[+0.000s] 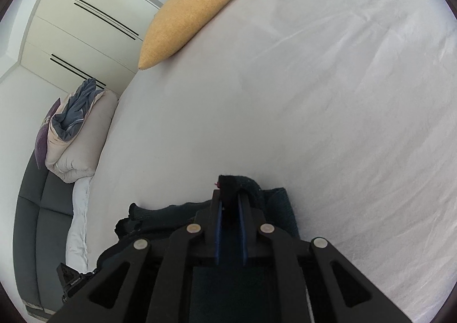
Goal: Fold small clothes
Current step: 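Lay the folded hem onto the collar and open both grippers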
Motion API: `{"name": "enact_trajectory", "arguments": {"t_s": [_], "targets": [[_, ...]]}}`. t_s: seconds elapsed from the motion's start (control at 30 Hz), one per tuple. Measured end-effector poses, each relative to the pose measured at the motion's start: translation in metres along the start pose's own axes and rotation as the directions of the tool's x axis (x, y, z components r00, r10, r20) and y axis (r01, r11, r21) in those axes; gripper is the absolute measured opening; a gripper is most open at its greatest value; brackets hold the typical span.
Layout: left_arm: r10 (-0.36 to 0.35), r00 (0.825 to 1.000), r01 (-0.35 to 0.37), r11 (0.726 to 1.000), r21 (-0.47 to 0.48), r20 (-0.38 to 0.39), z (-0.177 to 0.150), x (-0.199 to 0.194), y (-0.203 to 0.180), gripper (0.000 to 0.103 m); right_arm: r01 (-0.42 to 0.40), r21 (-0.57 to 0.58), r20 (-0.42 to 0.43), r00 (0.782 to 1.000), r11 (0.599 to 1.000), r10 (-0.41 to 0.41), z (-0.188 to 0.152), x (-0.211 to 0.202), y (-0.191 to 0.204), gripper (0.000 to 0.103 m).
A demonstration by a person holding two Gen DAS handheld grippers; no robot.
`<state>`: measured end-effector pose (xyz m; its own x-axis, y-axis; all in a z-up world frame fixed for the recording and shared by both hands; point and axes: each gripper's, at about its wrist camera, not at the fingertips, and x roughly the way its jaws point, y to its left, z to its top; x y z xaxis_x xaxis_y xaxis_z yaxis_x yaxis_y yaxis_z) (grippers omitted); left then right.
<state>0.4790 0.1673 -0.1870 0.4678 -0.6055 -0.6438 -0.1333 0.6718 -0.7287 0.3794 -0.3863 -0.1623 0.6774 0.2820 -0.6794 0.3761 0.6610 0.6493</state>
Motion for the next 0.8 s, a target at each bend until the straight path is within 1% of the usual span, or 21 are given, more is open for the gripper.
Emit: {"name": "enact_trajectory", "arguments": {"t_s": [0.07,0.1,0.13,0.17,0.2,0.23,0.27,0.3,0.37,0.4,0.47,0.53,0.57,0.63,0.67,0.73,0.77,0.8], "targets": [[-0.028,1.000,0.028,0.999,-0.028,-0.012,0.004,-0.002,0.007,0.009,-0.030,0.000,0.029,0.999,1.000,0.030,0.001,-0.008,0.003,0.042],[-0.031,0.999,0.030,0.999,-0.035,-0.012,0.006,-0.003,0.009,0.014,-0.049,-0.007,0.044,0.998,0.999,0.050,0.001,-0.013,0.005,0.057],[-0.029,1.000,0.029,0.999,-0.040,-0.002,0.008,-0.007,0.010,0.018,-0.057,-0.012,0.066,0.996,0.998,0.058,0.001,-0.018,0.009,0.068],[-0.023,1.000,0.024,0.999,-0.042,0.018,0.011,-0.014,0.014,0.031,-0.043,-0.016,0.085,0.995,0.999,0.044,0.001,-0.022,0.013,0.072],[-0.016,0.999,0.018,0.999,-0.049,0.038,0.013,-0.023,0.016,0.056,-0.026,-0.025,0.106,0.994,0.999,0.029,0.001,-0.028,0.016,0.079],[-0.026,0.998,0.030,0.998,-0.062,0.059,0.015,-0.030,0.019,0.066,-0.020,-0.036,0.119,0.993,0.999,0.024,0.000,-0.033,0.019,0.080],[-0.019,0.996,0.025,0.997,-0.075,0.086,0.016,-0.040,0.019,0.072,-0.022,-0.042,0.118,0.993,0.999,0.027,0.000,-0.036,0.022,0.080],[0.003,0.994,0.007,0.997,-0.083,0.112,0.018,-0.050,0.021,0.072,-0.025,-0.050,0.116,0.993,0.998,0.031,-0.001,-0.040,0.025,0.080],[0.028,0.991,-0.019,0.997,-0.073,0.129,0.019,-0.065,0.017,0.072,-0.032,-0.106,0.113,0.993,0.994,0.044,-0.010,-0.048,0.039,0.080],[0.045,0.989,-0.038,0.998,-0.052,0.143,0.016,-0.071,0.009,0.072,-0.040,-0.148,0.100,0.993,0.988,0.055,-0.017,-0.049,0.050,0.080],[0.055,0.986,-0.063,0.997,0.047,0.156,0.007,-0.075,-0.020,0.072,-0.073,-0.216,0.062,0.994,0.974,0.088,-0.033,-0.048,0.071,0.080],[0.048,0.989,-0.067,0.988,0.141,0.137,-0.004,-0.066,-0.050,0.072,-0.113,-0.280,0.007,0.993,0.953,0.119,-0.053,-0.040,0.093,0.079],[0.046,0.993,-0.069,0.976,0.205,0.112,-0.013,-0.055,-0.071,0.072,-0.134,-0.310,-0.026,0.991,0.941,0.132,-0.065,-0.033,0.105,0.079],[0.061,0.993,-0.087,0.955,0.285,0.097,-0.025,-0.036,-0.094,0.072,-0.175,-0.337,-0.090,0.984,0.925,0.153,-0.082,-0.018,0.121,0.077],[0.100,0.991,-0.123,0.936,0.329,0.086,-0.034,-0.019,-0.105,0.072,-0.197,-0.335,-0.120,0.979,0.922,0.165,-0.090,-0.010,0.125,0.077],[0.155,0.985,-0.171,0.915,0.367,0.071,-0.042,0.004,-0.107,0.072,-0.210,-0.331,-0.163,0.973,0.920,0.163,-0.101,0.009,0.129,0.075],[0.201,0.977,-0.212,0.908,0.361,0.069,-0.043,0.017,-0.101,0.071,-0.204,-0.326,-0.174,0.973,0.923,0.154,-0.104,0.015,0.126,0.075],[0.247,0.967,-0.252,0.907,0.337,0.058,-0.048,0.028,-0.088,0.070,-0.196,-0.309,-0.183,0.973,0.931,0.144,-0.104,0.022,0.119,0.075]]}}
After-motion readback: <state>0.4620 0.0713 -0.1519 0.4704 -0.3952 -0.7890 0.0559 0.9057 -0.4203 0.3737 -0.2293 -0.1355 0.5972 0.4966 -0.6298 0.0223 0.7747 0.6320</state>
